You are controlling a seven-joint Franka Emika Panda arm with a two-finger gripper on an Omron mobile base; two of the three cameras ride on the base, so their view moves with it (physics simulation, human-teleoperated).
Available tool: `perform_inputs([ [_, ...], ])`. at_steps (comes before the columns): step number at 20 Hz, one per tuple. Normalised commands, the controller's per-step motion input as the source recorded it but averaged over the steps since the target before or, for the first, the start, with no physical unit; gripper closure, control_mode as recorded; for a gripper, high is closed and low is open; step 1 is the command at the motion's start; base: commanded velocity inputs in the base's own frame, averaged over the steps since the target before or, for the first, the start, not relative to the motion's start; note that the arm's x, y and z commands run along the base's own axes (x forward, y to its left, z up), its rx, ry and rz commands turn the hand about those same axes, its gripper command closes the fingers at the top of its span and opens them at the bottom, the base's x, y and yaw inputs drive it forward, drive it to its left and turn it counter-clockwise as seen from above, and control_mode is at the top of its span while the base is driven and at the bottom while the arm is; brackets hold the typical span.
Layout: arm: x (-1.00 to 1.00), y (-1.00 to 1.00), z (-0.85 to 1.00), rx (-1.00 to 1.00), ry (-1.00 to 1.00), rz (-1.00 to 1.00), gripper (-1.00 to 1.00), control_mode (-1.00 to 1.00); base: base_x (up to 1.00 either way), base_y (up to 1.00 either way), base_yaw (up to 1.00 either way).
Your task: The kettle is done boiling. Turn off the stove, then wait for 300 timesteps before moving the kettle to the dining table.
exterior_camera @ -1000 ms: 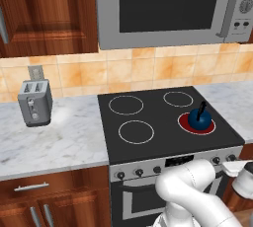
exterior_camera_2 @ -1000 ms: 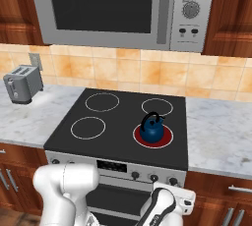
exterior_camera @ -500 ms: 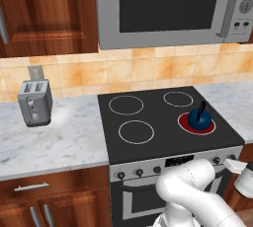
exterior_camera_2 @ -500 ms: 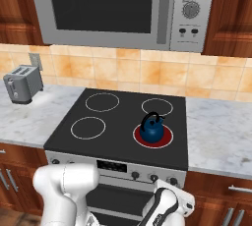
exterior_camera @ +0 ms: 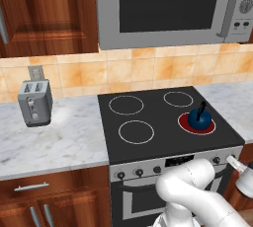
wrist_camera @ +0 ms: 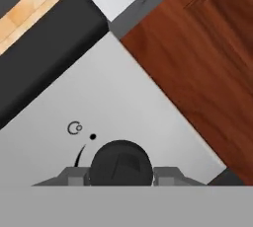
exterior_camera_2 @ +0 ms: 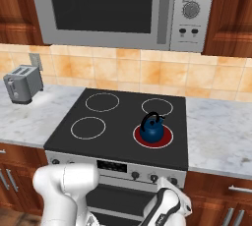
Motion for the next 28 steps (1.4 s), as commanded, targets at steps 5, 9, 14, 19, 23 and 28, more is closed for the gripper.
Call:
perform_inputs([
  [5, -0.13, -0.02, -0.09, 0.23, 0.0, 0.0, 1.0, -1.0, 0.0, 0.0, 0.0],
  [9, -0.1, -0.01, -0.16, 0.23, 0.0, 0.0, 1.0, -1.0, 0.0, 0.0, 0.0],
  [14, -0.06, -0.02, -0.23, 0.27, 0.01, 0.0, 1.0, -1.0, 0.0, 0.0, 0.0],
  [19, -0.05, -0.03, -0.17, 0.22, 0.0, 0.0, 1.0, -1.0, 0.0, 0.0, 0.0],
  [23, -0.03, -0.02, -0.25, 0.24, 0.0, 0.0, 1.0, -1.0, 0.0, 0.0, 0.0],
  [28, 0.0, -0.05, -0.23, 0.28, 0.03, 0.0, 1.0, -1.0, 0.0, 0.0, 0.0],
])
